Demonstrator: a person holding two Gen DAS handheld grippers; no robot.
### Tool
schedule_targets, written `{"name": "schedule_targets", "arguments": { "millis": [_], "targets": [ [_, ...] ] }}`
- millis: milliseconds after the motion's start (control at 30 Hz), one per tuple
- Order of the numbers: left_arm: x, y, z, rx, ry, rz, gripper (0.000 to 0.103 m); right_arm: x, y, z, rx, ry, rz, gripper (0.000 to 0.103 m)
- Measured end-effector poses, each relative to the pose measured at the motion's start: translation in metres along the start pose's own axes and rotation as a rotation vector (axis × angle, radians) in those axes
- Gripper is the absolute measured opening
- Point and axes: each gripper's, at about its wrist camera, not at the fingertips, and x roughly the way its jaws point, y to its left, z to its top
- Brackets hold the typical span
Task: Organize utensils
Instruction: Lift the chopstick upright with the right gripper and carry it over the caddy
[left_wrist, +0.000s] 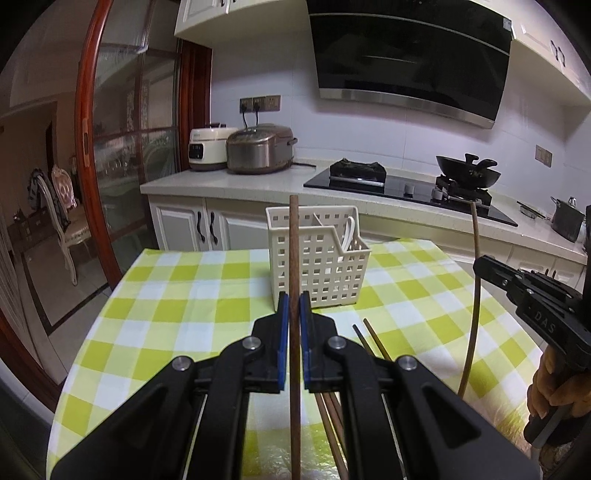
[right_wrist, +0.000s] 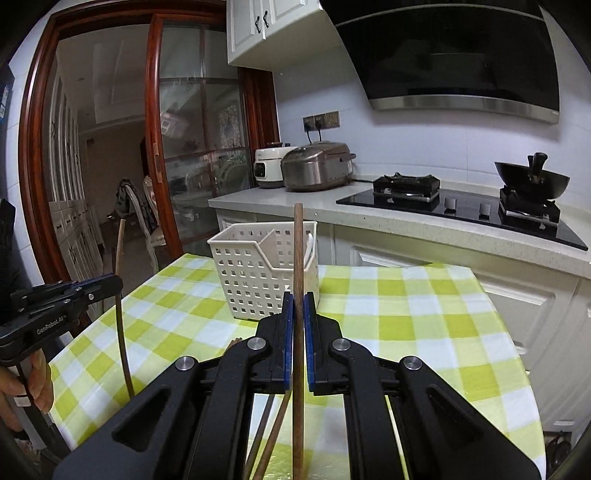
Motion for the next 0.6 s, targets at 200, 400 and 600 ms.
{"name": "schedule_targets", "arguments": {
  "millis": [200,400,600],
  "targets": [
    [-0.009,-0.004,0.005,0.002,-0.038,-0.007,0.006,-0.009,0.002,0.008,-0.002,-0.056,0.009,0.007],
    [-0.006,-0.008,0.010,0.017,-0.052,-0.007,0.006,-0.002,0.006,0.011,-0.012,-0.067,0.010,0.007],
    [-0.007,-0.006,0.014,0.022,-0.062,-0.009,0.006,0.005,0.011,0.009,-0.028,-0.084,0.010,0.007]
  ]
}}
